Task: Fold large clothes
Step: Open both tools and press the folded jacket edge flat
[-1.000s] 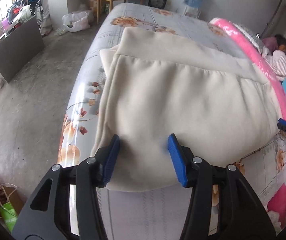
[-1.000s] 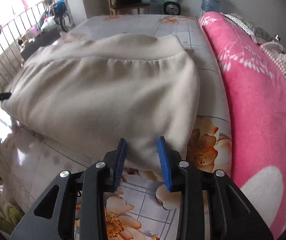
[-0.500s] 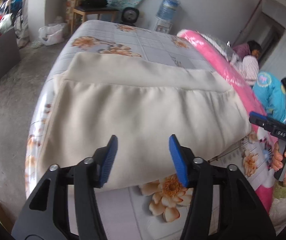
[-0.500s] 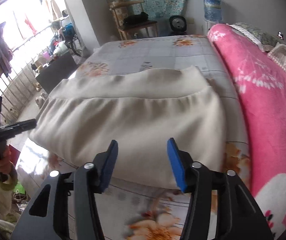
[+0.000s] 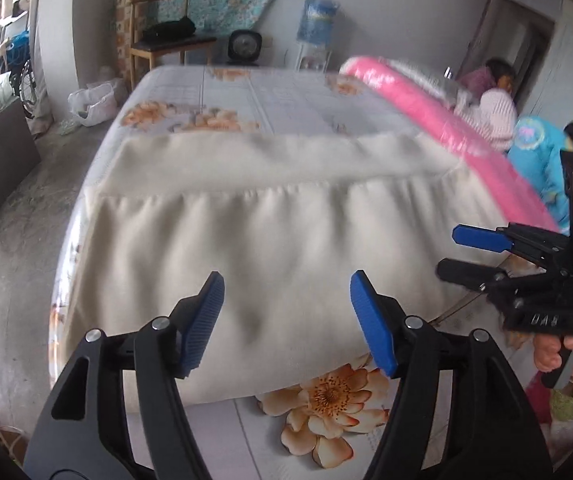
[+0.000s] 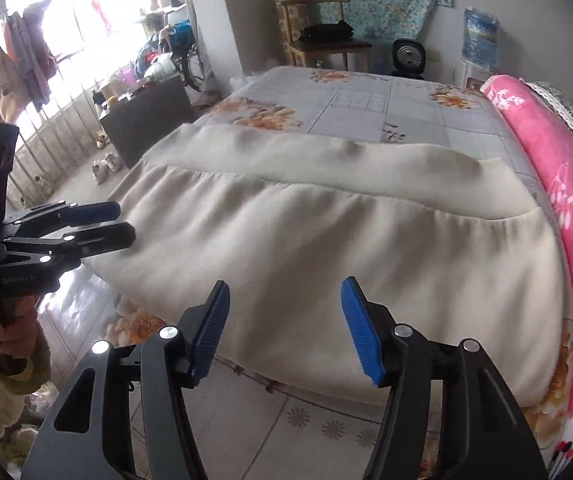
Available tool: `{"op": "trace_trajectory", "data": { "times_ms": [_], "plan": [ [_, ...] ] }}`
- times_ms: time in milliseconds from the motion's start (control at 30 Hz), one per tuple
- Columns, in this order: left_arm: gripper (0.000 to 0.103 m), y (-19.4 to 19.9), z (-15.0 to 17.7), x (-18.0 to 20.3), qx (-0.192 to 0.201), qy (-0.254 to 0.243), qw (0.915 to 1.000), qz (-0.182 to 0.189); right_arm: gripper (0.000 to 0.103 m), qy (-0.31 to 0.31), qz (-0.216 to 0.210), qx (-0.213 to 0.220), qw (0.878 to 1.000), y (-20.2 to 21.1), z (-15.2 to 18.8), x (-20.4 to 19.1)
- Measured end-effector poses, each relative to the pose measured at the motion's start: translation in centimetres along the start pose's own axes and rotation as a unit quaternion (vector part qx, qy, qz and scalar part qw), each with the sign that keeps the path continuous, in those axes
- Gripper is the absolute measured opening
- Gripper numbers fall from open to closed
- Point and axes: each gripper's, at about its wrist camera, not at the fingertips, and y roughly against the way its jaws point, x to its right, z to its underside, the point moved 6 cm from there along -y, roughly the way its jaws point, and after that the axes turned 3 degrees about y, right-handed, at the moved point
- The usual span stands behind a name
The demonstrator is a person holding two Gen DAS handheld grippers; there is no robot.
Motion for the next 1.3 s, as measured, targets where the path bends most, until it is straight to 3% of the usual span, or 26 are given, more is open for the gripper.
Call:
{"op": "trace_trajectory", "data": {
  "times_ms": [67,100,233,300,400,500,633,767,867,1000,1100,1133,1300],
  "plan": [
    [0.062,-2.0,1.0,0.0,-0.027,-0.004,0.9993,-0.026,0.058,-0.022,-0.007,-0.012,1.000,-0.9,0.4,0.4],
    [0.062,-1.9,1.1,0.2,-0.020,-0.014,0.9992,-0.033,0.058,-0.029,-0.010,-0.014,0.999,-0.7,0.2,0.6],
    [0.070,0.4,-0.2,0.8,0.024,-0.012,0.9997,0.001,0.059,-0.030,-0.002,0.032,0.999,1.7,-2.0,0.8],
    [0.073,0.3,-0.7,0.7,0.031,-0.004,0.9995,-0.001,0.064,-0.029,0.003,0.031,0.999,0.8,-2.5,0.8],
    [0.073,-2.4,0.1,-0.4,-0.014,0.002,0.9984,-0.055,0.067,-0.025,0.009,-0.019,0.999,-2.2,-0.9,0.6],
    [0.073,-2.4,0.8,-0.9,-0.003,-0.019,0.9957,-0.091,0.067,-0.033,0.000,0.001,0.999,-0.4,-1.8,1.4],
    [0.075,-1.9,0.8,-2.6,0.001,0.015,0.9960,-0.088,0.068,-0.074,0.052,0.040,0.995,1.8,-2.8,6.6],
    [0.075,-1.8,0.6,-4.4,0.008,0.063,0.9955,-0.070,0.069,-0.135,0.073,0.004,0.988,-0.3,-0.8,12.6],
    [0.075,-1.1,-0.1,-4.7,0.017,0.080,0.9950,-0.057,0.069,-0.152,0.052,0.007,0.987,1.4,-1.1,13.5],
    [0.078,-0.8,-1.8,-6.0,0.029,0.095,0.9919,-0.080,0.073,-0.153,0.082,0.047,0.984,3.7,-2.4,15.1],
    [0.079,-2.7,-1.6,-8.4,-0.005,0.131,0.9871,-0.092,0.074,-0.187,0.080,0.010,0.979,1.5,-0.9,17.2],
    [0.079,-2.7,-1.5,-8.9,-0.005,0.145,0.9861,-0.080,0.074,-0.196,0.075,-0.002,0.978,0.9,-0.1,17.7],
    [0.079,0.6,-1.4,-8.2,0.025,0.134,0.9872,-0.084,0.074,-0.166,0.076,0.037,0.982,5.0,0.0,14.9]
  ]
}}
